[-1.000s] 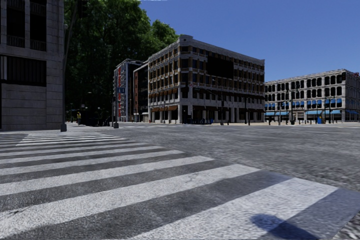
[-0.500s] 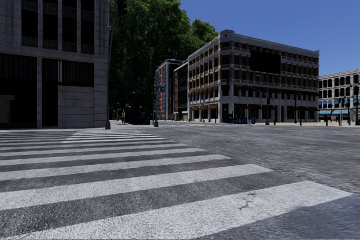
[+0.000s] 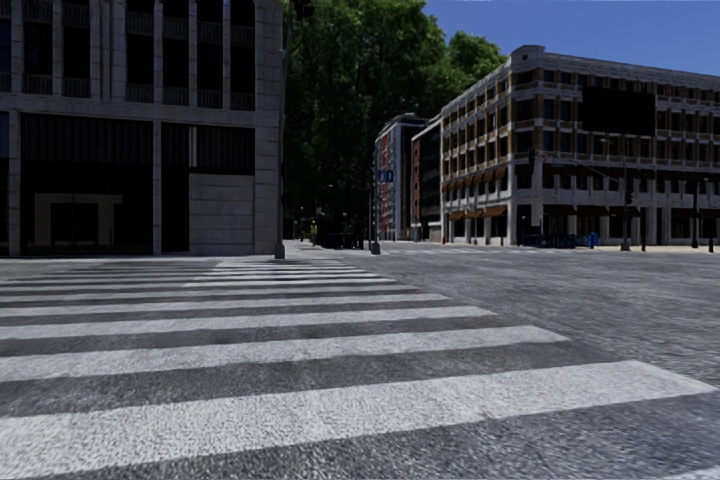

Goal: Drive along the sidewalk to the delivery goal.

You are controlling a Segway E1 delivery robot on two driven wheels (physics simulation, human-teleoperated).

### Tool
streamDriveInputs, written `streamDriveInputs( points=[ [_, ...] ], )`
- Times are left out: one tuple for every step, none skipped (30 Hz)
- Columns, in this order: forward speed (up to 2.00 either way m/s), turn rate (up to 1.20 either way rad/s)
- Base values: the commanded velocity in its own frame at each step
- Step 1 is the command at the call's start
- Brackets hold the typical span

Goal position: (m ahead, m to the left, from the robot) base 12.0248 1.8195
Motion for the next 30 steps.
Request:
streamDriveInputs(
  points=[
    [1.37,0.57],
    [1.37,0.57],
    [1.37,0.57],
    [1.37,0.57],
    [1.36,0.57],
    [1.36,0.57],
    [1.36,0.57],
    [1.36,0.56],
    [1.36,0.49],
    [1.36,0.49],
    [1.36,0.0],
    [1.36,0.0],
    [1.36,0.0],
    [1.36,0.0],
    [1.36,0.0],
    [1.36,0.0],
    [1.36,0.0],
    [1.36,0.0],
    [1.36,0.0],
    [1.36,0.0],
    [1.36,0.0],
    [1.36,0.0],
    [1.36,0.0],
    [1.36,0.0],
    [1.36,0.0],
    [1.36,0.0],
    [1.36,0.0],
    [1.36,0.0],
    [1.36,0.0],
    [1.36,0.0]
  ],
)
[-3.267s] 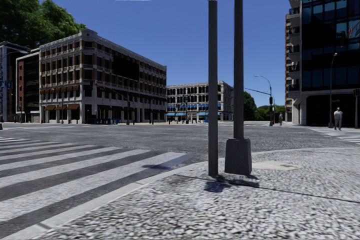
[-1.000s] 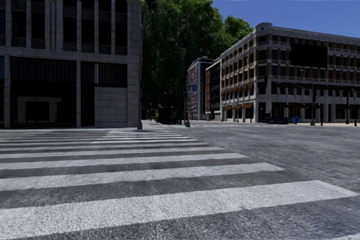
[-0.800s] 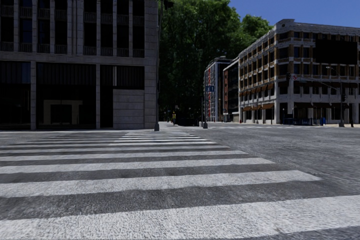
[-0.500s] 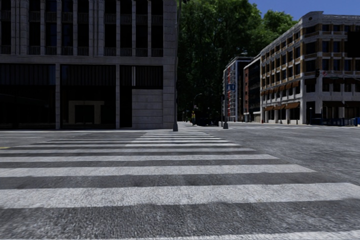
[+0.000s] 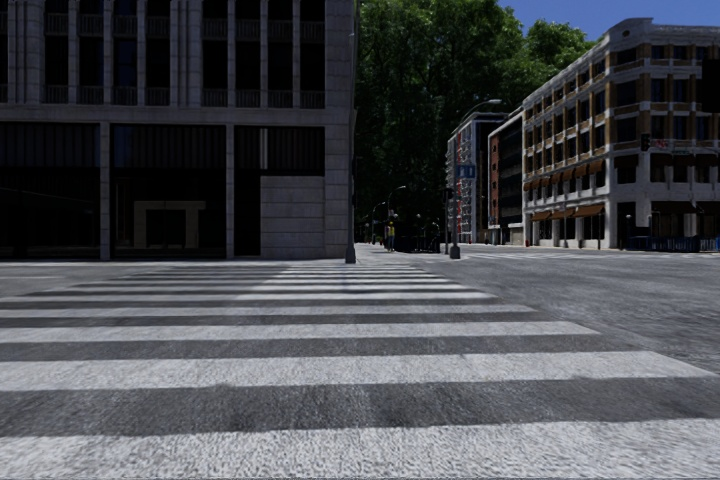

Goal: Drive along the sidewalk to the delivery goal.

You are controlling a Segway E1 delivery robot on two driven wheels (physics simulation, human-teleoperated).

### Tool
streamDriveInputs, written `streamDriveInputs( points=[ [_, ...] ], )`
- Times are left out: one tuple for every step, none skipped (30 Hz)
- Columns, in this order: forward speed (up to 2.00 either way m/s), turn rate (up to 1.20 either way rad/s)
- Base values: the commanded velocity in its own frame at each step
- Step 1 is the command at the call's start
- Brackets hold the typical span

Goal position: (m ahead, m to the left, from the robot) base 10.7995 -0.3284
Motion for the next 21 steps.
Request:
streamDriveInputs(
  points=[
    [1.36,0.0],
    [1.36,0.0],
    [1.36,0.0],
    [1.36,0.0],
    [1.36,0.0],
    [1.36,0.0],
    [1.36,0.0],
    [1.36,0.0],
    [1.36,0.0],
    [1.36,0.0],
    [1.36,0.0],
    [1.36,0.0],
    [1.36,0.0],
    [1.36,0.0],
    [1.36,0.0],
    [1.36,0.0],
    [1.36,0.0],
    [1.36,0.0],
    [1.36,0.0],
    [1.36,0.0],
    [1.36,0.0]
  ],
)
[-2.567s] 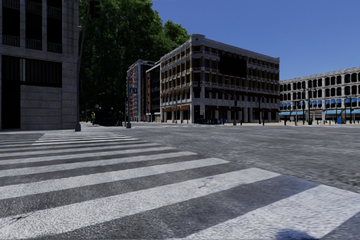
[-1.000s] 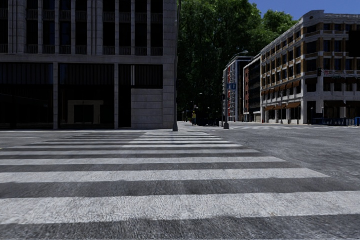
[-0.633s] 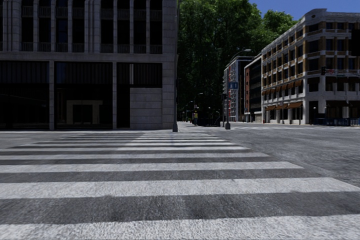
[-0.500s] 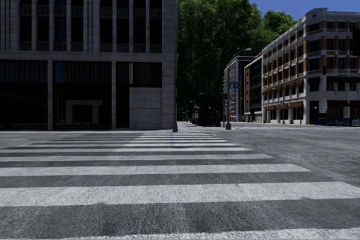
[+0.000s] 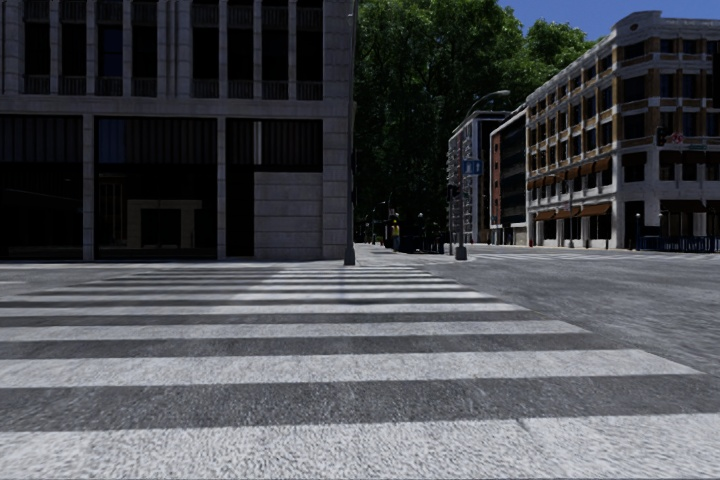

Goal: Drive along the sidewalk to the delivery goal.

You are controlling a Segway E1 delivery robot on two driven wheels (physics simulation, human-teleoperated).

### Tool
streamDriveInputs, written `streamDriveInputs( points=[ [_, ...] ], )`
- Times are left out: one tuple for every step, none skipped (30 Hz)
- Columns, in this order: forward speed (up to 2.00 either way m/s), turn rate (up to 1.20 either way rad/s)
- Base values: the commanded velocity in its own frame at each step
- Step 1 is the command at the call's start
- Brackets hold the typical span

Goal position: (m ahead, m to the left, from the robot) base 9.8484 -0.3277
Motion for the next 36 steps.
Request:
streamDriveInputs(
  points=[
    [1.36,0.0],
    [1.36,0.0],
    [1.36,0.0],
    [1.36,0.0],
    [1.36,0.0],
    [1.36,0.0],
    [1.36,0.0],
    [1.36,0.0],
    [1.36,0.0],
    [1.36,0.0],
    [1.36,0.0],
    [1.36,0.0],
    [1.36,0.14],
    [1.36,0.18],
    [1.36,0.19],
    [1.36,0.19],
    [1.36,0.19],
    [1.36,0.19],
    [1.36,0.19],
    [1.36,0.17],
    [1.36,0.14],
    [1.36,0.1],
    [1.36,0.1],
    [1.36,0.04],
    [1.36,0.03],
    [1.36,0.03],
    [1.36,0.03],
    [1.36,0.02],
    [1.36,0.02],
    [1.36,0.0],
    [1.36,0.0],
    [1.36,0.0],
    [1.36,0.0],
    [1.36,0.0],
    [1.36,0.0],
    [1.36,0.0]
  ],
)
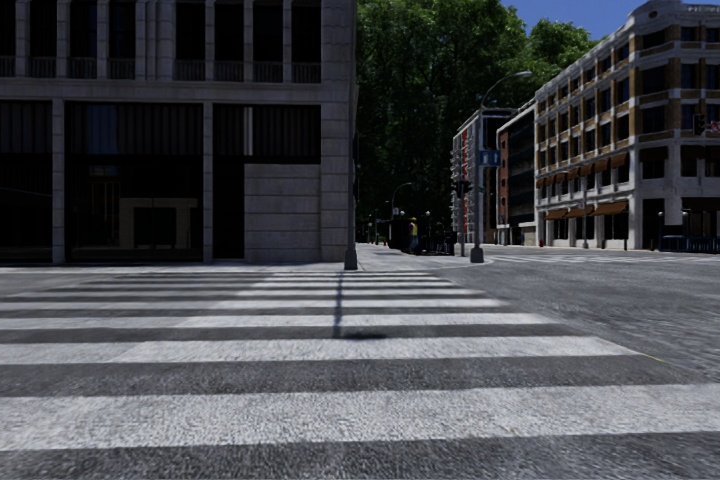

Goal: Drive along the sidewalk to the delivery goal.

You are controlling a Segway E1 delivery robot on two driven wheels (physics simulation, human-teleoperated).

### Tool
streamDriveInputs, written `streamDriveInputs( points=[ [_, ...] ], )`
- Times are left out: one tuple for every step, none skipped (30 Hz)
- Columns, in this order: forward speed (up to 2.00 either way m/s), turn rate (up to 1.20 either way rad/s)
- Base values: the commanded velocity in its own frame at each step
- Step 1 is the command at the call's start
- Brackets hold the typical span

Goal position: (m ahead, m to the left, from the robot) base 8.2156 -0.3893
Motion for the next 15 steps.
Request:
streamDriveInputs(
  points=[
    [1.36,0.0],
    [1.36,0.0],
    [1.36,0.0],
    [1.36,0.0],
    [1.36,0.0],
    [1.36,0.0],
    [1.36,0.0],
    [1.36,0.0],
    [1.36,0.0],
    [1.36,0.0],
    [1.36,0.0],
    [1.36,0.0],
    [1.36,0.0],
    [1.36,0.0],
    [1.36,0.0]
  ],
)
